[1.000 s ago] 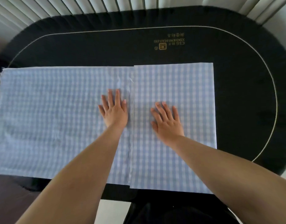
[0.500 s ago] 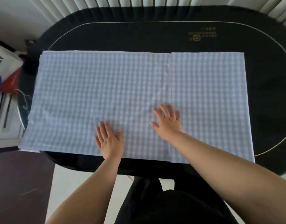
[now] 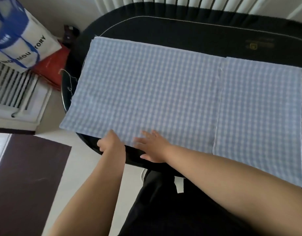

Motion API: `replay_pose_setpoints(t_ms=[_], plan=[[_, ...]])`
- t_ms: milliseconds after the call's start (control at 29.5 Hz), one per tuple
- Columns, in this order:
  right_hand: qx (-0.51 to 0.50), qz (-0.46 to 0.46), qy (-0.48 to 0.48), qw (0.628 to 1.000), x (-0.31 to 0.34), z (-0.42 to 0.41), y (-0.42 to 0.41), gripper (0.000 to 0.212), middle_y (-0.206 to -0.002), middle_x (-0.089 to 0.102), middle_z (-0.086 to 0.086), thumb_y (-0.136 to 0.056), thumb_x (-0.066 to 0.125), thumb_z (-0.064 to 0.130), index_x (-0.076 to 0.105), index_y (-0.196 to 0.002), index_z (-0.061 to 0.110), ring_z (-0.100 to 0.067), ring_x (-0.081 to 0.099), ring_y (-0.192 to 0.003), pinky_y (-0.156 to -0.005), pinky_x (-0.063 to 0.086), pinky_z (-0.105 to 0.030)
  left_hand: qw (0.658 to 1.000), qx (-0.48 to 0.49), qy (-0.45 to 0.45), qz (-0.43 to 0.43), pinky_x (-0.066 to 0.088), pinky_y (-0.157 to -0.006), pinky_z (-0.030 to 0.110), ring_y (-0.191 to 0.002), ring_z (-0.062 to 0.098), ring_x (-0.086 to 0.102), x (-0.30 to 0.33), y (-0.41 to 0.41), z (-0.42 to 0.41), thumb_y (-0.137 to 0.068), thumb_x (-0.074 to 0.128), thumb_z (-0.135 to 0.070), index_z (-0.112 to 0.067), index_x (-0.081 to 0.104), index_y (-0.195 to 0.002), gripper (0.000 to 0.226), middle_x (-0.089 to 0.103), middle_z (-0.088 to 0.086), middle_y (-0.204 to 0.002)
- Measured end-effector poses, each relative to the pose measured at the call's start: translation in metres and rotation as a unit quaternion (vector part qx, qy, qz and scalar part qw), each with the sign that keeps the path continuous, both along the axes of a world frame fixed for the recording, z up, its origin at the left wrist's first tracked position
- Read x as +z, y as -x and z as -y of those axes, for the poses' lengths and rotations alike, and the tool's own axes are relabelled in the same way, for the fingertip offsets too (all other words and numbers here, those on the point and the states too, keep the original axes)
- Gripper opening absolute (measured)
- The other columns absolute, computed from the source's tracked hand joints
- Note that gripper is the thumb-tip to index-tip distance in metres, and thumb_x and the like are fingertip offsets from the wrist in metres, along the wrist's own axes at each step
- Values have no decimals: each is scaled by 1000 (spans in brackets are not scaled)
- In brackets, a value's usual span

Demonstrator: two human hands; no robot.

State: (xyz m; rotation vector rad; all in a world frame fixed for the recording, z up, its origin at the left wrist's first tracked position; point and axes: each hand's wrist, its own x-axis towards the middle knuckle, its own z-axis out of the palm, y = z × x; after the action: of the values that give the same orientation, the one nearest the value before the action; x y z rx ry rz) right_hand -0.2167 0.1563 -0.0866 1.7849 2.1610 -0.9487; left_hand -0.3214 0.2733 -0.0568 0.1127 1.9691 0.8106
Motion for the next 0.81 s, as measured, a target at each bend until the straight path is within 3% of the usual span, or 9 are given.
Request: replay_pose_setpoints(t_ms=[136,203,271,407,509,576,678,746,814], plan=[[-17,-10,14,1000,0,-1,14,55,-160,6,9,-99,36,42,19,-149,28,-28,-9,-146,-112,-4,-60,993,-79,59,60,39,-51,26,-61,15,49,0,27,-26,-87,59,-14,-18,61,-94,8,54,1,-79],[-26,-9,22,999,1,0,17,57,-160,4,10,-99,33,42,12,-150,27,-26,-12,-146,-113,-5,-58,988,-70,91,103,28,-36,17,-47,7,38,1,44,-37,-88,56,-13,-19,55,-79,11,45,-5,-68],[-36,-9,38,999,2,-1,18,58,-160,3,11,-99,32,42,10,-151,26,-25,-14,-145,-114,-6,-58,981,-57,81,168,32,-34,12,-48,5,48,2,52,-45,-91,58,-16,-20,58,-95,6,51,-4,-83],[-39,10,55,998,8,-3,26,59,-160,1,10,-99,33,43,10,-151,24,-26,-14,-145,-115,0,-58,974,-3,10,226,48,-41,18,-57,15,69,7,62,-59,-95,57,-21,-16,49,-129,35,49,7,-115],[-19,57,34,998,8,0,29,62,-160,-2,8,-99,34,43,6,-151,23,-30,-12,-145,-114,4,-58,979,-46,-37,195,48,-41,18,-63,12,68,16,59,-54,-97,53,-25,-18,51,-118,22,60,4,-97],[-6,103,12,995,4,3,31,64,-160,-3,6,-99,34,45,3,-151,24,-33,-10,-144,-113,8,-58,979,-167,-86,79,44,-40,20,-47,8,61,24,46,-42,-97,53,-33,-17,55,-92,17,63,2,-68],[-6,134,-26,991,-2,11,35,66,-160,-1,6,-97,38,47,4,-151,27,-33,-4,-144,-112,12,-56,864,-432,-193,-172,35,-49,27,-46,17,50,36,20,-6,-95,48,-42,-18,45,-59,43,55,0,-50],[-57,31,-60,996,-1,15,26,57,-159,14,4,-97,42,41,21,-149,29,-29,7,-145,-113,14,-51,738,-548,-278,-277,34,-54,27,-64,21,59,44,1,23,-95,47,-39,-20,60,-70,34,64,-1,-66],[-208,-104,-100,967,6,23,4,41,-146,43,-2,-96,45,30,47,-136,23,-29,34,-136,-108,25,-43,600,-631,-372,-321,39,-61,24,-87,18,62,44,-19,50,-94,52,-28,-24,70,-103,20,72,-7,-100]])
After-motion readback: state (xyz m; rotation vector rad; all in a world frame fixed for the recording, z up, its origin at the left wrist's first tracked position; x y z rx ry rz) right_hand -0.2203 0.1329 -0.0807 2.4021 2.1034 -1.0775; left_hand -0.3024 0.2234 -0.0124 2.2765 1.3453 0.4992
